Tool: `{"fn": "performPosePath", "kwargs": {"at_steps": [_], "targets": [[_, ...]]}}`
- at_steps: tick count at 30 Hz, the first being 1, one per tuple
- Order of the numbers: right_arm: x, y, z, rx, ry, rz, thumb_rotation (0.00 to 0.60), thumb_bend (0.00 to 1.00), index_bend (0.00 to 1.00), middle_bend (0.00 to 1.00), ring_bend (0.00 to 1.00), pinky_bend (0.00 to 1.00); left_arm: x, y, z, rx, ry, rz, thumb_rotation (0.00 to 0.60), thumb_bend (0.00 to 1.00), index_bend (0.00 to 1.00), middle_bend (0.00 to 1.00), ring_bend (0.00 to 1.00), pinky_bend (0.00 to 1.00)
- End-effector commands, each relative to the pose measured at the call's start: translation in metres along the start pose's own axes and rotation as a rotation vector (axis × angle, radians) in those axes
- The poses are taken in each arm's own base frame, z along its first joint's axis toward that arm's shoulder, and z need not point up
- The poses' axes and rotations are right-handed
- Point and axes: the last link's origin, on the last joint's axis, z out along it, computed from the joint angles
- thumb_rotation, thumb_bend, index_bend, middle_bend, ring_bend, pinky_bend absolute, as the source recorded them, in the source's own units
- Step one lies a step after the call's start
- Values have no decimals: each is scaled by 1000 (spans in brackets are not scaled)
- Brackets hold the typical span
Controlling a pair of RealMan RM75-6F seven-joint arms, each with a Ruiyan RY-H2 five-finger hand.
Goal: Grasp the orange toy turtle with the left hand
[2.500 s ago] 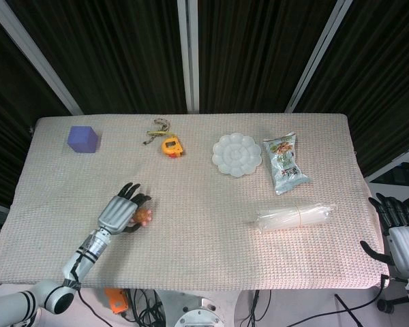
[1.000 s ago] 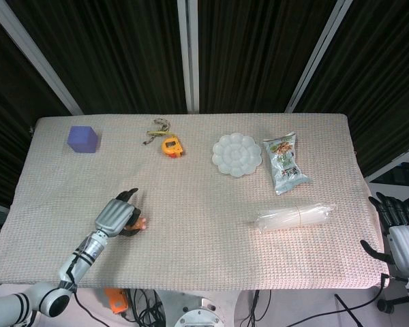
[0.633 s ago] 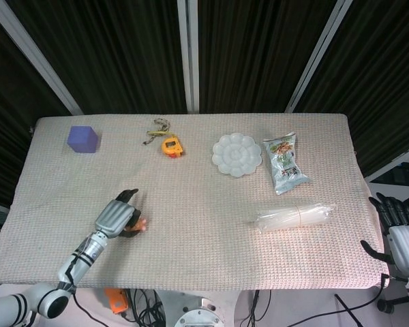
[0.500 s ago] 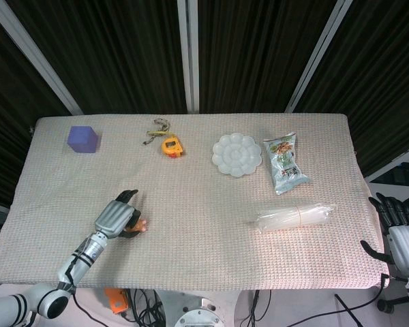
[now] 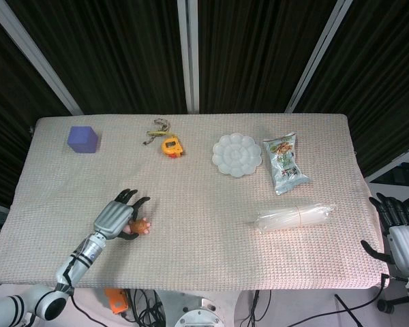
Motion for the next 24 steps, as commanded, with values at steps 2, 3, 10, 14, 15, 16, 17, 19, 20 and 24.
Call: {"fn": "performPosePath", "kwargs": {"at_steps": [2,3,10,14,15,16,17,19,20,24], "targets": [[0,0,0,0,1,0,600,152,0,0,0,0,3,2,-2,-3,13,12,600,125,66,0,0,18],[0,0,0,0,1,0,600,152,0,0,0,0,4,2,-3,-6,16,15,600,125,66,0,0,18],[0,-1,0,3,-1,0,600,152,0,0,0,0,4,5,-1,-9,32,43,600,127,73,63,0,18],[-1,0,0,0,-2,-1,600,153,0,0,0,0,0,5,1,2,20,50,600,150,123,136,0,19],[-1,0,0,-1,-2,-1,600,153,0,0,0,0,0,5,2,2,21,52,600,153,134,145,0,19],[-1,0,0,-1,-3,-1,600,153,0,0,0,0,0,4,2,3,23,54,600,160,160,167,0,20],[-1,0,0,-2,-3,-1,600,152,0,0,0,0,0,4,3,5,28,58,600,173,184,189,0,20],[-1,0,0,-2,-4,0,600,152,0,0,0,0,-1,3,3,9,29,63,600,203,219,231,0,20],[-1,0,0,-1,-4,-1,600,152,0,0,0,0,-2,2,3,12,25,66,600,225,237,257,0,21],[-2,0,1,3,-9,0,600,153,0,0,0,0,-7,0,4,23,0,85,600,285,287,330,0,24]]}}
